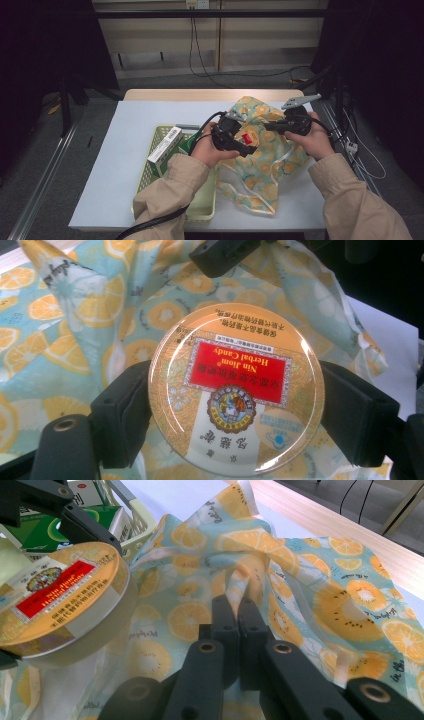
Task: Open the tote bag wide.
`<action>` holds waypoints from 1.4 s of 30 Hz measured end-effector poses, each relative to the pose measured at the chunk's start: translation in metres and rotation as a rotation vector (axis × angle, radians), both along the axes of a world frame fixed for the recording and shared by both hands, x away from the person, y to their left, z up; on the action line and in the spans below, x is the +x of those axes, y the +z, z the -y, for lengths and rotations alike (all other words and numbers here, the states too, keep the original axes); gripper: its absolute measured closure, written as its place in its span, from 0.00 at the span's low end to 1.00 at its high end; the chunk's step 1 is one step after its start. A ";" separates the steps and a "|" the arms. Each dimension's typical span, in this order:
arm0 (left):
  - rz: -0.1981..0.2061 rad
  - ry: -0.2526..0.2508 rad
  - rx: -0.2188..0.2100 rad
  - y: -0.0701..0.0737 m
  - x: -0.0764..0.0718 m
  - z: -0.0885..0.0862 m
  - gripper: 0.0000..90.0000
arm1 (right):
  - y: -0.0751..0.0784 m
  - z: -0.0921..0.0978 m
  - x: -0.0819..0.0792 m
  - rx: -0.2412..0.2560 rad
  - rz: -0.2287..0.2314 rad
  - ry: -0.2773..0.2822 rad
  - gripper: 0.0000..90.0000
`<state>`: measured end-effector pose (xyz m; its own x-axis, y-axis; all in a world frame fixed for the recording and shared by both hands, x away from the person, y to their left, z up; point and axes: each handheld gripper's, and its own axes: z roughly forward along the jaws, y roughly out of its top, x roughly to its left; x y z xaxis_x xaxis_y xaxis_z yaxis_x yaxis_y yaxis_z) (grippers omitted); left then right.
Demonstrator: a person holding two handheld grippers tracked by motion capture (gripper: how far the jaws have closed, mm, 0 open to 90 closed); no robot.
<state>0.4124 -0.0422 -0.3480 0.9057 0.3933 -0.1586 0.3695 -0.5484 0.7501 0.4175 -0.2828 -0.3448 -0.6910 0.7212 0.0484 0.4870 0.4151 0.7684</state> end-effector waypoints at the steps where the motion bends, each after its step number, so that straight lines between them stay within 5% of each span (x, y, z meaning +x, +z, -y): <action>1: -0.002 0.000 -0.001 0.000 0.000 0.001 0.23 | 0.000 0.000 0.000 0.001 0.001 -0.001 1.00; 18: -0.021 -0.020 0.039 -0.020 0.022 0.028 0.23 | 0.008 0.006 0.005 0.023 0.011 -0.009 1.00; 24: -0.010 0.024 0.071 -0.025 0.034 0.033 0.23 | 0.013 0.006 0.007 0.032 0.017 -0.002 1.00; 28: -0.032 0.027 0.058 -0.028 0.045 0.037 0.23 | 0.014 0.007 0.008 0.037 0.016 0.001 1.00; 36: 0.030 0.118 0.023 -0.026 0.075 0.052 0.22 | 0.017 0.007 0.010 0.065 0.017 -0.008 1.00; 42: 0.010 0.110 -0.009 -0.018 0.068 0.045 0.17 | 0.014 0.009 0.010 0.069 0.001 -0.020 1.00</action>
